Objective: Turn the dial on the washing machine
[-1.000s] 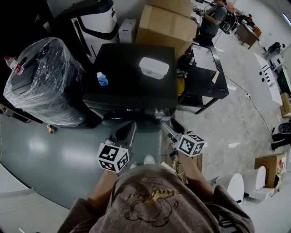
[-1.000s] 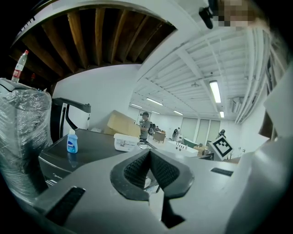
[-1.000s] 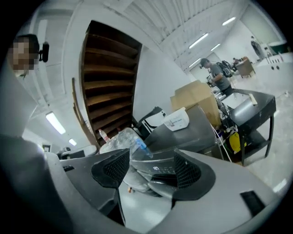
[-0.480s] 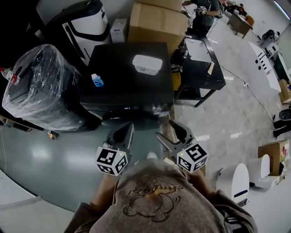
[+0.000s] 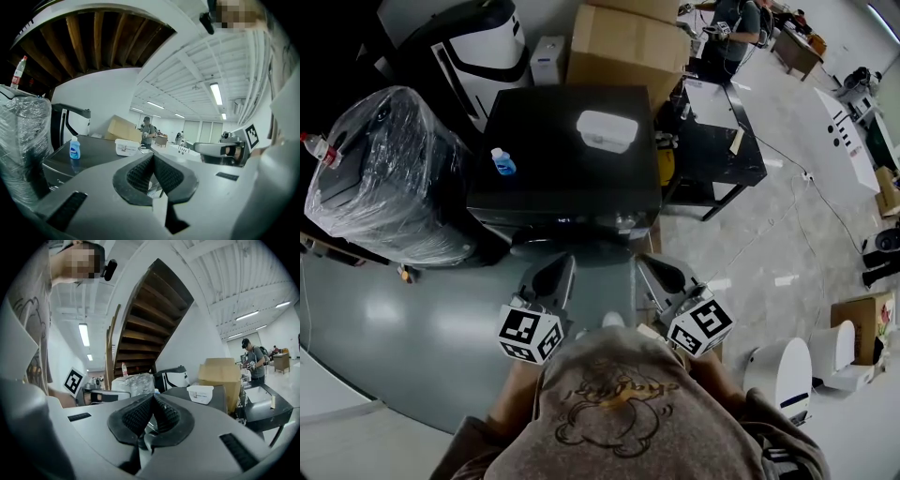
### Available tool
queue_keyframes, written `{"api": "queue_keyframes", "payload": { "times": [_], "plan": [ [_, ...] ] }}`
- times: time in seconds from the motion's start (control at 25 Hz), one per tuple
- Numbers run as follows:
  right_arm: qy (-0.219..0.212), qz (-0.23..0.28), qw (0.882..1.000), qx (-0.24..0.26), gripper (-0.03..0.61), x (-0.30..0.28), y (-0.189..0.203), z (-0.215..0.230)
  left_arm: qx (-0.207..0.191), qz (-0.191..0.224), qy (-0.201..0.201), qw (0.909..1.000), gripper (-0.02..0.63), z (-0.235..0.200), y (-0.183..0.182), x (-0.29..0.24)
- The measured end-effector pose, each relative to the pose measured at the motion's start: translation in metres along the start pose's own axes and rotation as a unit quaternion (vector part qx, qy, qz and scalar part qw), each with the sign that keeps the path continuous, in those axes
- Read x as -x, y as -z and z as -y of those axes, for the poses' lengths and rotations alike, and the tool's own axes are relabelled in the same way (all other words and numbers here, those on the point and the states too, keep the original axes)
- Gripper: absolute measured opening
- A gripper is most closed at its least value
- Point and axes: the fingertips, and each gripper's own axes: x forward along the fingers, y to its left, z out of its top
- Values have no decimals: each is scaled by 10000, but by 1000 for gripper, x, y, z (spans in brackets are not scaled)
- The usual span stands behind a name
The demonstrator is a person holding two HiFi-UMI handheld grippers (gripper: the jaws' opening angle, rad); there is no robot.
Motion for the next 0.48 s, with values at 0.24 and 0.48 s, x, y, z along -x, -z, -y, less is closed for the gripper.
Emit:
{"api": "queue_keyframes", "payload": {
  "times": [0.24, 0.48],
  "plan": [
    [128, 201, 9997, -116, 0, 0, 5, 5, -81, 152, -46, 9998, 0, -4, 0, 6],
    [180, 239, 9995, -131, 0, -8, 31, 12, -213, 161, 98, 9996, 0, -6, 20, -4]
  ]
}}
